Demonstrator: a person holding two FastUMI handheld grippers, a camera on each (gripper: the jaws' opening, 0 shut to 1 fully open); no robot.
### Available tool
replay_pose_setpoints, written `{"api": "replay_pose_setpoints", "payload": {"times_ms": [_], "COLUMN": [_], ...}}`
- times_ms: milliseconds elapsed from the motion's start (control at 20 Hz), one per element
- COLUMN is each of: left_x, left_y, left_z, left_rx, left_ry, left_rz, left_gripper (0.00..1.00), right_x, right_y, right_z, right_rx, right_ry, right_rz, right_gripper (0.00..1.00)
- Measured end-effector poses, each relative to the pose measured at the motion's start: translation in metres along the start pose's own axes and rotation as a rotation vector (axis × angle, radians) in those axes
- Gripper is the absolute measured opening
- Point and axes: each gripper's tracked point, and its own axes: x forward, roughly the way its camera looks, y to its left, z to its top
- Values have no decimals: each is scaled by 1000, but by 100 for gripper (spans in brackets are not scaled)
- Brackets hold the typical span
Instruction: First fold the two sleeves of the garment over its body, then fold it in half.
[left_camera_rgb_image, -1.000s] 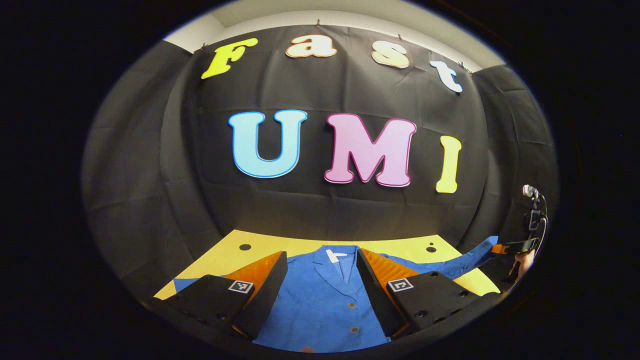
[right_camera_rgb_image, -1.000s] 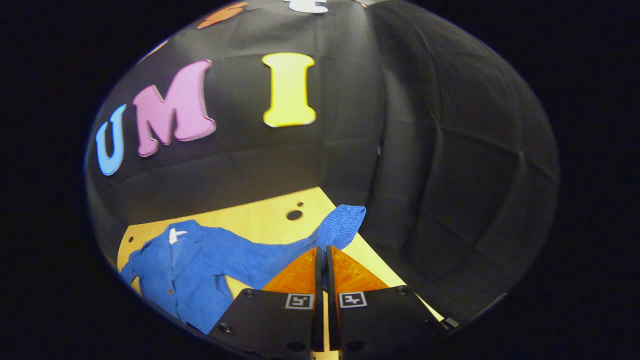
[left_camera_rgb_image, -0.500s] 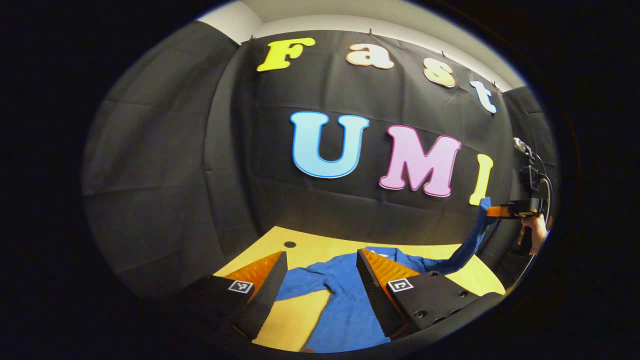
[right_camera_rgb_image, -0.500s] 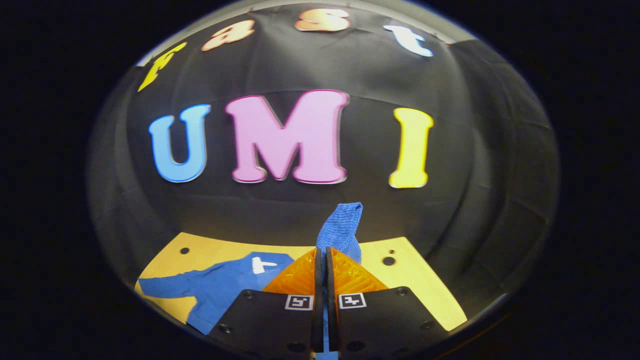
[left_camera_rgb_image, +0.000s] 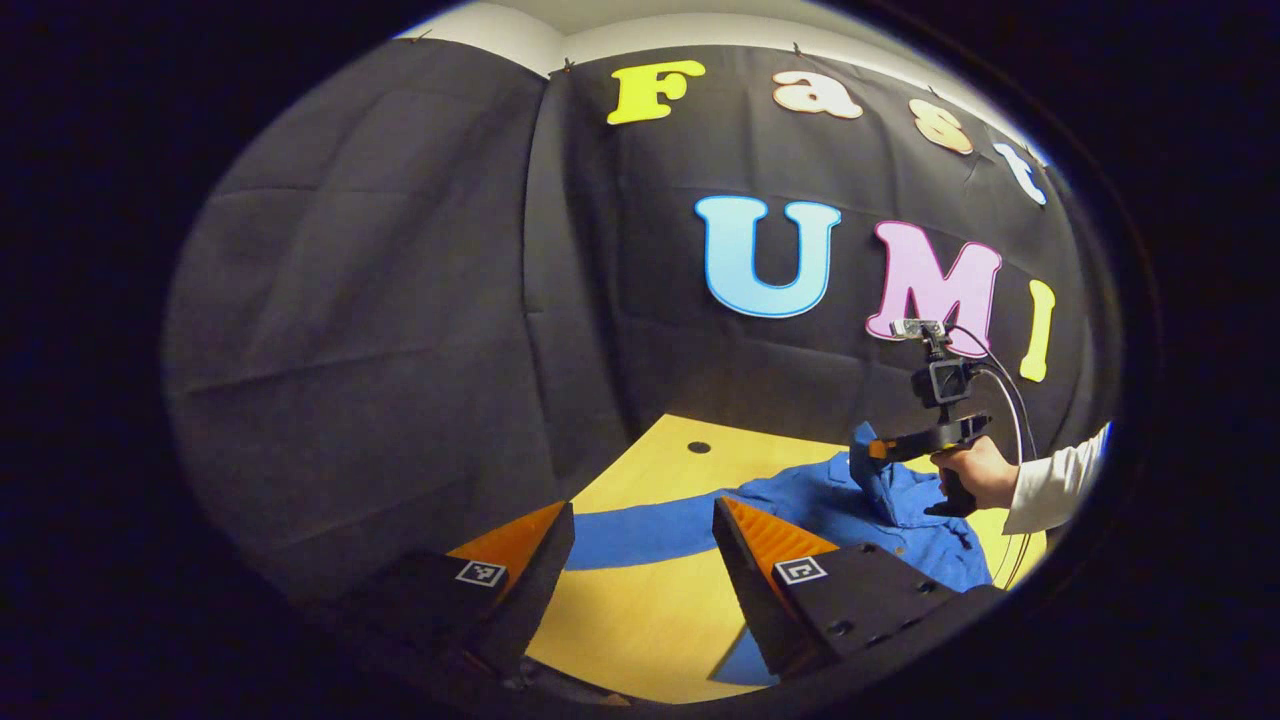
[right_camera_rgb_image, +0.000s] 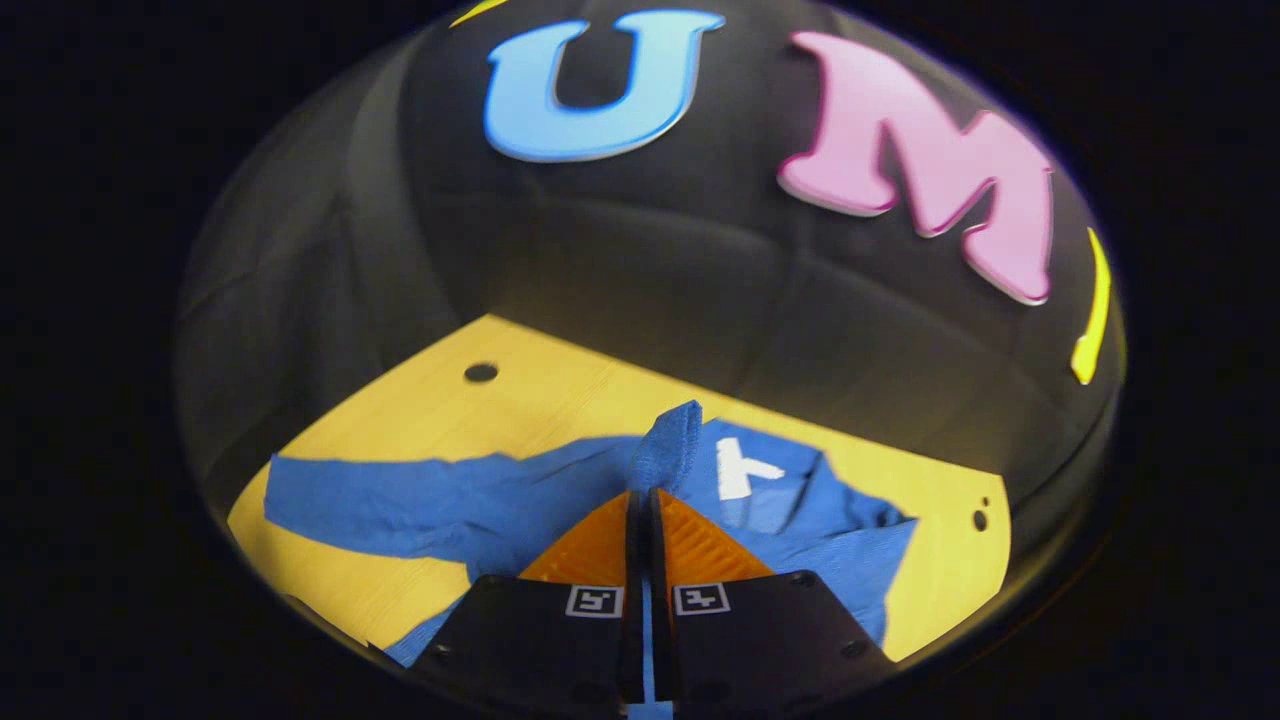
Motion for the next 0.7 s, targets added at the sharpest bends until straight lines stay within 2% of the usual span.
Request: {"api": "replay_pose_setpoints", "payload": {"times_ms": [100, 200, 250, 300, 350, 450, 550, 700], "left_x": [-10, -16, -17, -17, -13, 1, 22, 56], "left_y": [22, 36, 42, 45, 46, 46, 46, 58], "left_z": [-13, -21, -23, -26, -29, -37, -51, -69], "left_rx": [0, -12, -23, -38, -60, -104, -122, -85], "left_ry": [35, 56, 58, 59, 64, 82, 112, 190], "left_rz": [62, 103, 116, 121, 121, 112, 102, 106], "left_gripper": [80, 80, 80, 80, 80, 80, 80, 80], "right_x": [30, 38, 35, 28, 22, 2, -21, -81], "right_y": [31, 58, 72, 84, 82, 93, 83, 52], "right_z": [-32, -55, -59, -53, -42, -16, 9, 52], "right_rx": [-16, 44, 81, 111, 121, 147, 168, 166], "right_ry": [93, 189, 214, 202, 166, 98, 37, -98], "right_rz": [57, 140, 197, 249, 279, 347, 355, 337], "right_gripper": [5, 5, 11, 27, 33, 65, 97, 99]}}
